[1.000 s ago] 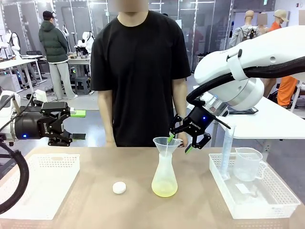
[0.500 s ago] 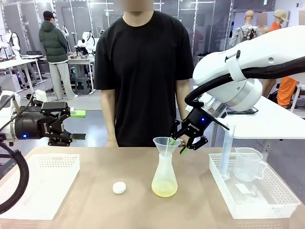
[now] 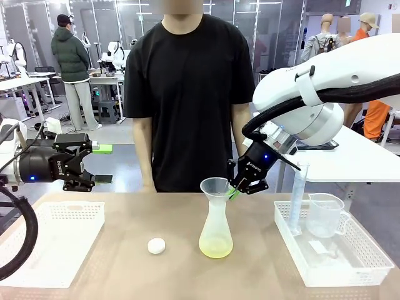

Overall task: Prepare the solutions needed for the experiment.
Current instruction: Once the solution is in the Big flask , pick up the Plastic Funnel and place it back into the right Organizing basket, then when the human places the Big flask in the center of the table, pick up the Big flask and place it in the left Organizing basket.

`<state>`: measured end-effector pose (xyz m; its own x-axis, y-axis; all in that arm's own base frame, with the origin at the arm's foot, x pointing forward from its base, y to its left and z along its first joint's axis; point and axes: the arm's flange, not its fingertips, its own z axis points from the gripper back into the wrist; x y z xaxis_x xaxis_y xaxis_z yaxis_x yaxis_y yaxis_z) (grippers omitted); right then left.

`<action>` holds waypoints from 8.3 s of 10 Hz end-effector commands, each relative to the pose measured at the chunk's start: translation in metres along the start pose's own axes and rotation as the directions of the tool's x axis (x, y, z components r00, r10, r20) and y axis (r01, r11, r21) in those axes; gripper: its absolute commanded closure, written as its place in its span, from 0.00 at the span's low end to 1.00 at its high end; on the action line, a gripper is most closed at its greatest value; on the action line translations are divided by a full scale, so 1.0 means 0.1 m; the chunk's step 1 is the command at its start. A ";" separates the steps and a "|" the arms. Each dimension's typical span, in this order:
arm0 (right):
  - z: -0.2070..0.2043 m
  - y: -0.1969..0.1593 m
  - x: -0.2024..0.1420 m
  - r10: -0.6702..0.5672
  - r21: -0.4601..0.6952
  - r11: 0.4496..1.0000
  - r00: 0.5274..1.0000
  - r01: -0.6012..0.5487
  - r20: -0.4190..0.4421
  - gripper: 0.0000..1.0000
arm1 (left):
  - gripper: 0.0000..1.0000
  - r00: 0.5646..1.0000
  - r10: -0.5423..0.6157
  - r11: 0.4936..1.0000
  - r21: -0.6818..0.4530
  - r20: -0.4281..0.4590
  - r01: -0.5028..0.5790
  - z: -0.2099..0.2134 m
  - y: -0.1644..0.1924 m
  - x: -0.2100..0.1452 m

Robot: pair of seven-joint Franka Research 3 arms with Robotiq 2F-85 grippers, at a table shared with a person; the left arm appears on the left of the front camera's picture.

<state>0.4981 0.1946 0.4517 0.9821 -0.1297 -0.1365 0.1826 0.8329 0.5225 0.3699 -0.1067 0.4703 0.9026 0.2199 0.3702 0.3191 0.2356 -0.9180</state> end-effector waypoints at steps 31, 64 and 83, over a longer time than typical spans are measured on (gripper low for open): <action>2.00 -1.31 -1.17 -0.394 0.102 0.915 0.806 0.391 0.442 1.00 | 0.00 1.000 0.001 1.000 -0.001 -0.009 -0.001 0.03 -0.03 -0.01; 1.01 -2.16 -0.17 -0.639 -0.176 0.690 0.706 0.702 0.306 0.70 | 0.00 1.000 0.001 1.000 -0.001 -0.009 -0.001 0.03 -0.03 -0.01; 1.16 -1.29 -0.79 0.038 0.714 0.691 0.992 -0.116 0.124 0.30 | 0.00 1.000 0.001 1.000 -0.001 -0.009 -0.001 0.03 -0.03 -0.01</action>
<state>0.3983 0.0332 0.4989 0.9803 -0.1922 -0.0451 0.0907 0.2357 0.9676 0.3696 -0.1066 0.4700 0.9028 0.2198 0.3698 0.3187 0.2355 -0.9181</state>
